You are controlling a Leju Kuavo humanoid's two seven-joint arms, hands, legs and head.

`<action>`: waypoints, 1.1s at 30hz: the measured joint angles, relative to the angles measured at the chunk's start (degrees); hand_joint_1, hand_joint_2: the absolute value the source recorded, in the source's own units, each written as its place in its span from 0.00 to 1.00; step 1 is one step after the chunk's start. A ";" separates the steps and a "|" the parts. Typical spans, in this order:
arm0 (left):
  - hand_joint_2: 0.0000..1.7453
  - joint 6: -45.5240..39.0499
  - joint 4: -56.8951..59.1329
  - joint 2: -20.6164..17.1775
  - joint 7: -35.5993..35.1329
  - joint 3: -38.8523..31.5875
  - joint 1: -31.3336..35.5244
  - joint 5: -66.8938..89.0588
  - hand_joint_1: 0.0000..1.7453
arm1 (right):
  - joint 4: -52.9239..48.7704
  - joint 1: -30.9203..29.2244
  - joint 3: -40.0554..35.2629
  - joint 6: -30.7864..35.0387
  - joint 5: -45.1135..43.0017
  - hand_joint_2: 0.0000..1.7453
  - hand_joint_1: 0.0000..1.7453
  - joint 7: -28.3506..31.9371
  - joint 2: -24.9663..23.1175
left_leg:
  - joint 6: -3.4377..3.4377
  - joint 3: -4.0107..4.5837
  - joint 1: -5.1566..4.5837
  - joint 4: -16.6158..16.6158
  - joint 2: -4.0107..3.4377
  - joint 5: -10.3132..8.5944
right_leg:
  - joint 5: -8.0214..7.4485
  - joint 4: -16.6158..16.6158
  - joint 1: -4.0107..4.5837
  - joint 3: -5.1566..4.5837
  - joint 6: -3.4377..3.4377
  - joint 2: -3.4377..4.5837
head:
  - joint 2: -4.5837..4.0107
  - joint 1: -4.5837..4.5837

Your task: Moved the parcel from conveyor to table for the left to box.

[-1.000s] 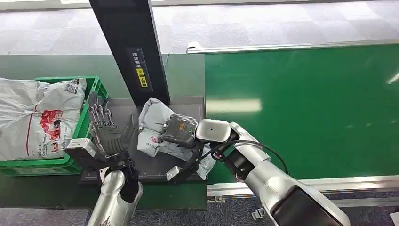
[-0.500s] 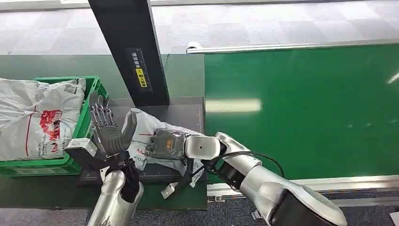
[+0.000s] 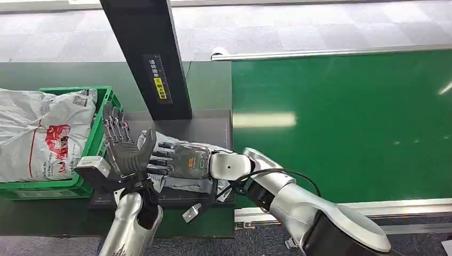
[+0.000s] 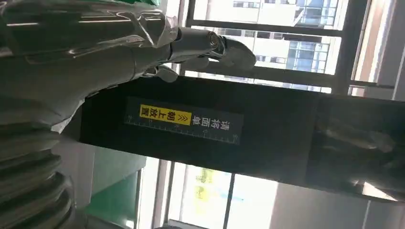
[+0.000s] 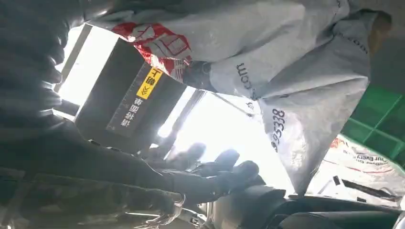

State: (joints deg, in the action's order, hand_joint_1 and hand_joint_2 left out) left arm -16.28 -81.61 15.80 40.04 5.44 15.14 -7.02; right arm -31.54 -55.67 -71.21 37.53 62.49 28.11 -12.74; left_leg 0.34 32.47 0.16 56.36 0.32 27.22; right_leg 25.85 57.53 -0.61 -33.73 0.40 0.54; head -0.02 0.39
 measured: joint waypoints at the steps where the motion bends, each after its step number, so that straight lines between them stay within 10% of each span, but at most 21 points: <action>1: 1.00 0.02 0.02 0.00 0.00 0.09 0.02 0.02 0.00 | 0.07 0.00 0.00 0.31 -0.13 1.00 0.00 -0.07 0.00 | 0.00 0.00 0.00 0.00 0.00 0.00 | 0.00 0.00 0.00 0.00 0.00 0.00 | 0.00 0.00; 14: 1.00 0.18 0.37 0.02 0.00 0.26 0.53 0.26 0.00 | -8.31 8.15 17.96 -0.53 -24.94 1.00 0.00 11.38 1.81 | 0.00 -0.02 0.00 0.00 -0.02 0.01 | 0.00 -0.01 0.00 -0.02 0.00 0.01 | 0.00 0.00; 20: 1.00 0.07 0.63 0.02 0.00 0.39 0.23 0.44 0.00 | -15.06 13.77 26.66 -15.56 -42.71 1.00 0.00 11.63 4.41 | -0.01 0.00 0.00 0.00 -0.01 0.01 | 0.00 -0.01 0.00 0.01 0.00 0.00 | 0.00 0.00; 33: 1.00 -0.17 0.44 -0.59 0.00 1.69 -1.90 2.03 0.00 | -17.35 17.21 33.44 -23.32 -44.48 1.00 0.00 11.67 6.25 | -0.01 -0.01 0.00 0.00 0.00 0.01 | 0.00 -0.02 0.00 0.00 0.00 0.01 | 0.00 0.00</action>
State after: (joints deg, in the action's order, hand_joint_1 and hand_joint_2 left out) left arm -16.46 -81.18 15.21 40.04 7.13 13.24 -4.98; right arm -48.89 -38.46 -37.77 14.21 18.01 39.78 -6.49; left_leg 0.33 32.46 0.16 56.36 0.33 27.23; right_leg 25.85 57.51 -0.61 -33.73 0.40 0.55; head -0.02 0.39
